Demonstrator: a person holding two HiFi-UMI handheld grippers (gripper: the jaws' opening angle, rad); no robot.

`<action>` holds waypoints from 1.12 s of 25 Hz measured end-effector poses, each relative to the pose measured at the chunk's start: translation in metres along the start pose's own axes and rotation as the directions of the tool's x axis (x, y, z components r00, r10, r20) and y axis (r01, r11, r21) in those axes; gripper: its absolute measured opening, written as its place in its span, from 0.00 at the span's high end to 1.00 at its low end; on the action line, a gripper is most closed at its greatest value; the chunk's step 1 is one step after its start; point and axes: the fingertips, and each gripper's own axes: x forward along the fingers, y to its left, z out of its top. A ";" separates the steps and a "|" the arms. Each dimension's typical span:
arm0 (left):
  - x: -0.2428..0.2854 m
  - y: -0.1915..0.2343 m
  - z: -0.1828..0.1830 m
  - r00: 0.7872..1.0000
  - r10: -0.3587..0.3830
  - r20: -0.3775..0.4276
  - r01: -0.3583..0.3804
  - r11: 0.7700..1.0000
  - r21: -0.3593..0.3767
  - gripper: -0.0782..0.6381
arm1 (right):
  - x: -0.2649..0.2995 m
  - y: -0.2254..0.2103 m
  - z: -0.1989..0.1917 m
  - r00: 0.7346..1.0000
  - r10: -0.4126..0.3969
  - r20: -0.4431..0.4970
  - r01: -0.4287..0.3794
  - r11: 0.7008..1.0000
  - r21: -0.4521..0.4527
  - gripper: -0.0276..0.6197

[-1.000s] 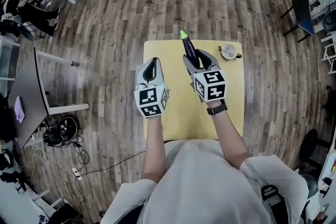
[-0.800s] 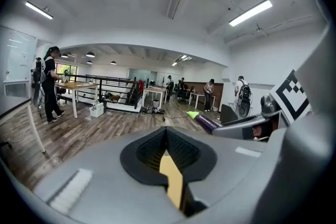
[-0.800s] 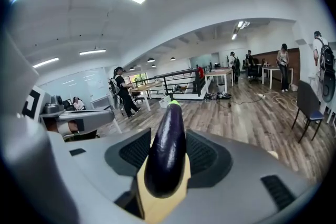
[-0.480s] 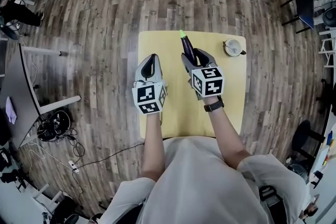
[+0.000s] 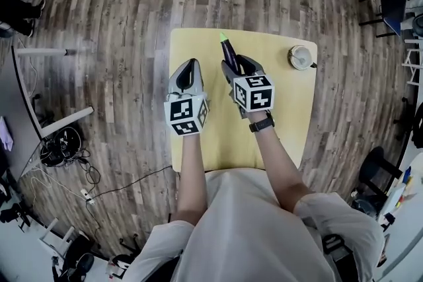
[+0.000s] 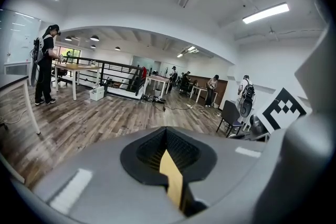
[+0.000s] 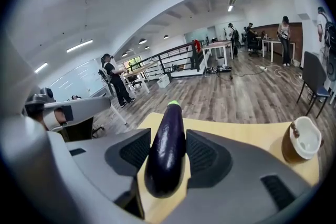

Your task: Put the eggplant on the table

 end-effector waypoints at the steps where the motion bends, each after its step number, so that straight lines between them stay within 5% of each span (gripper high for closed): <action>1: 0.004 0.001 -0.003 1.000 -0.002 -0.005 0.002 1.000 -0.002 0.88 | 0.005 -0.002 -0.003 1.000 0.000 -0.007 0.000 1.000 0.001 0.64; 28: 0.047 0.007 -0.048 0.996 -0.006 -0.092 0.003 0.999 -0.038 0.88 | 0.074 -0.045 -0.060 0.982 -0.056 -0.183 0.050 0.998 -0.039 0.64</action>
